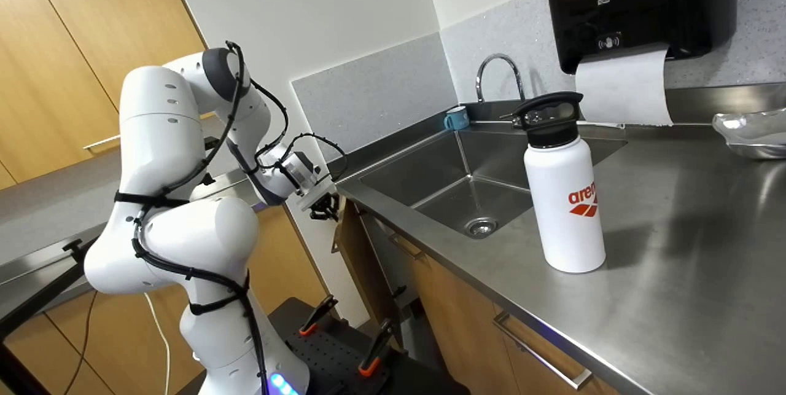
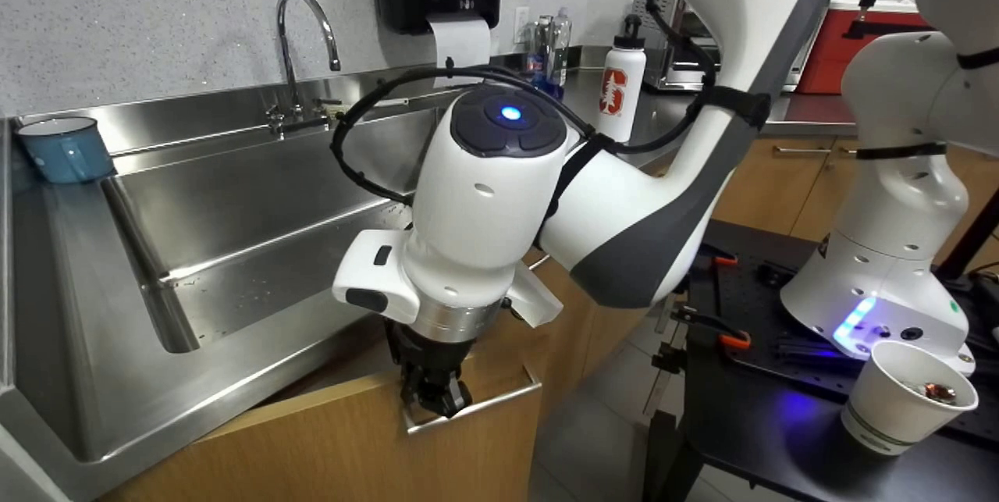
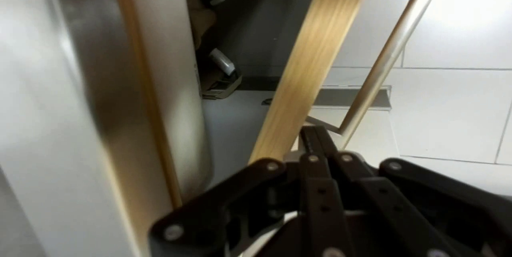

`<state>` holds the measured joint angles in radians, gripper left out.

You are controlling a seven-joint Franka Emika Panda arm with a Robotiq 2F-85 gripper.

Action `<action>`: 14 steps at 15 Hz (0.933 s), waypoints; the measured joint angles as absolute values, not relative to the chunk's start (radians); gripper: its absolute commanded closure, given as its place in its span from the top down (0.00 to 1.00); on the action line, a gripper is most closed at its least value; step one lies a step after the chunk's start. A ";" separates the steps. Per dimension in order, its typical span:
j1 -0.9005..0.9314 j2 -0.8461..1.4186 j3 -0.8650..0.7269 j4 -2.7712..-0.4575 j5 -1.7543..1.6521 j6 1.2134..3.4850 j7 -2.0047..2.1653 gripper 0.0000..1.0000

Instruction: Close the unit door on the left

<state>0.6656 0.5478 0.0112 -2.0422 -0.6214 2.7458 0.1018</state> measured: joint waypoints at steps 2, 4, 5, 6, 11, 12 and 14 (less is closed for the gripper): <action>0.708 0.541 -0.050 -2.047 -0.716 2.736 0.188 0.00; 0.729 0.532 -0.091 -2.051 -0.812 2.705 0.267 0.00; 0.730 0.528 -0.099 -2.052 -0.855 2.685 0.301 0.00; 0.728 0.523 -0.101 -2.053 -0.892 2.668 0.329 0.00; 0.688 0.471 -0.041 -2.087 -0.960 2.646 0.388 0.00; 0.674 0.443 -0.016 -2.106 -0.960 2.646 0.395 0.00; 0.643 0.364 0.035 -2.161 -0.951 2.646 0.398 0.00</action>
